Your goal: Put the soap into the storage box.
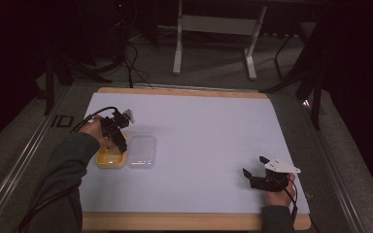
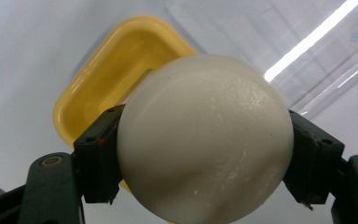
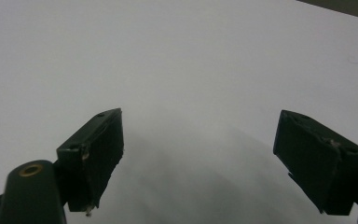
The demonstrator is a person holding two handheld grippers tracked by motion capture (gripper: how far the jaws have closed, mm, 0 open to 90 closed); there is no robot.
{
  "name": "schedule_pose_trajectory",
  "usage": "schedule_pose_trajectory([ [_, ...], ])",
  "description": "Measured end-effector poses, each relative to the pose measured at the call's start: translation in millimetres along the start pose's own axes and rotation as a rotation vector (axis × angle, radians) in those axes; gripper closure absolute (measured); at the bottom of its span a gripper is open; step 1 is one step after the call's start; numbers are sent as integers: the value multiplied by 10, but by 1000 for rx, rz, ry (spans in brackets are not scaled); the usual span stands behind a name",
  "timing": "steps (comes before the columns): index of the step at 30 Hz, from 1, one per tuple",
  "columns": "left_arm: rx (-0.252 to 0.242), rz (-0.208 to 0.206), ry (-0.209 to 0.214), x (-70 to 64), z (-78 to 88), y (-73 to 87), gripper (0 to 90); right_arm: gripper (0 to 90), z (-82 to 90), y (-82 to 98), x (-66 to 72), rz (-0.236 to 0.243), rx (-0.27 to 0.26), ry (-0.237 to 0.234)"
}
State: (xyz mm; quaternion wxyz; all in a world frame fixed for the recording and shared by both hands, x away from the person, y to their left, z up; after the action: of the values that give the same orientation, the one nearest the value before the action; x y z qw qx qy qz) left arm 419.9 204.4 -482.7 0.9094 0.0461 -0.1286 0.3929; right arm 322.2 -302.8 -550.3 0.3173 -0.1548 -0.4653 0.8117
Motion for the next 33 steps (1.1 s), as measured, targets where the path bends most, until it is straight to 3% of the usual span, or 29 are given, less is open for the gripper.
schedule_pose_trajectory([
  [16,17,36,14,81,-140,133,260,157,-3,0,3,2,3,2],
  [33,27,9,17,39,-222,150,259,157,-3,0,5,5,4,4],
])
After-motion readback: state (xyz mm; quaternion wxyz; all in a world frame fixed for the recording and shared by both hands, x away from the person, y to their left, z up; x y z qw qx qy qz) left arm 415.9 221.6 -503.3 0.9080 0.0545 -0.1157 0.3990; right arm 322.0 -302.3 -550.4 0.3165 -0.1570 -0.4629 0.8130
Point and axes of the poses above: each handheld gripper's, and its own axes: z roughly backward along the jaws, y roughly out of its underside, x roughly to its left, the point moved 3 cm from there along -z, roughly forward along the jaws, and after that the axes turned 15 degrees about -y, right-handed, at the moved point
